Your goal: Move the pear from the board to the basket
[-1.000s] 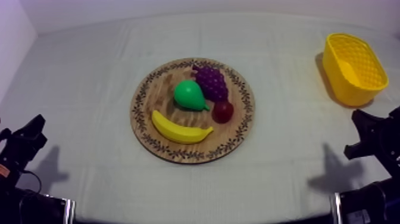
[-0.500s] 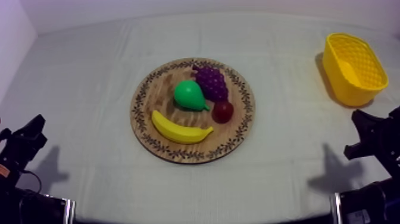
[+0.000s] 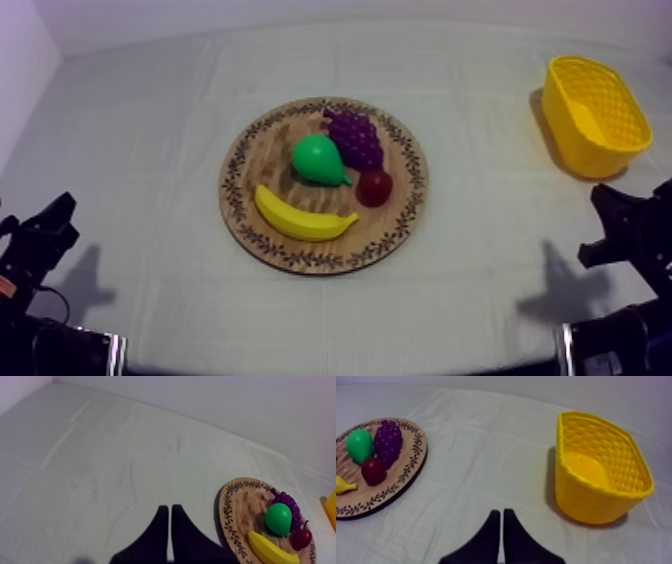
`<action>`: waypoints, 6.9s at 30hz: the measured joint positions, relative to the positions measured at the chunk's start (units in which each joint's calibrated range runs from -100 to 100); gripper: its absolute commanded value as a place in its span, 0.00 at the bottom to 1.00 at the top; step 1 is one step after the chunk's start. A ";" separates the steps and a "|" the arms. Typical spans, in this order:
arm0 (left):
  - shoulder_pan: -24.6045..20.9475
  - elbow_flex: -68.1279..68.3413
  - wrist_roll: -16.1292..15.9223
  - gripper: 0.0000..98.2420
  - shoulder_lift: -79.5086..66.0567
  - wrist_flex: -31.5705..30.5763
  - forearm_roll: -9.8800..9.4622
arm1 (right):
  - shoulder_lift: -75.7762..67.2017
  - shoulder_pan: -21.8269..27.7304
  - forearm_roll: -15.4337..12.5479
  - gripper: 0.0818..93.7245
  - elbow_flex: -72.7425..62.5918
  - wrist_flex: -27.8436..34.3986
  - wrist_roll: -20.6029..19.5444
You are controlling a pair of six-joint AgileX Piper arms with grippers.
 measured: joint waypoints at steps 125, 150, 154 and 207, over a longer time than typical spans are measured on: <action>0.00 0.00 0.00 0.00 0.00 0.00 0.00 | 112.58 -29.52 -8.08 0.55 -72.72 -12.57 1.40; 0.00 0.00 0.00 0.00 0.00 0.00 0.00 | 128.28 -30.18 0.49 0.59 -83.24 -15.04 -5.99; 0.00 0.00 0.00 0.00 0.00 0.00 0.00 | 129.67 -30.42 1.73 0.61 -84.26 -14.42 -6.75; 0.00 0.00 0.00 0.00 0.00 0.00 0.00 | 93.23 -6.57 -0.98 0.36 -79.94 -23.80 -2.25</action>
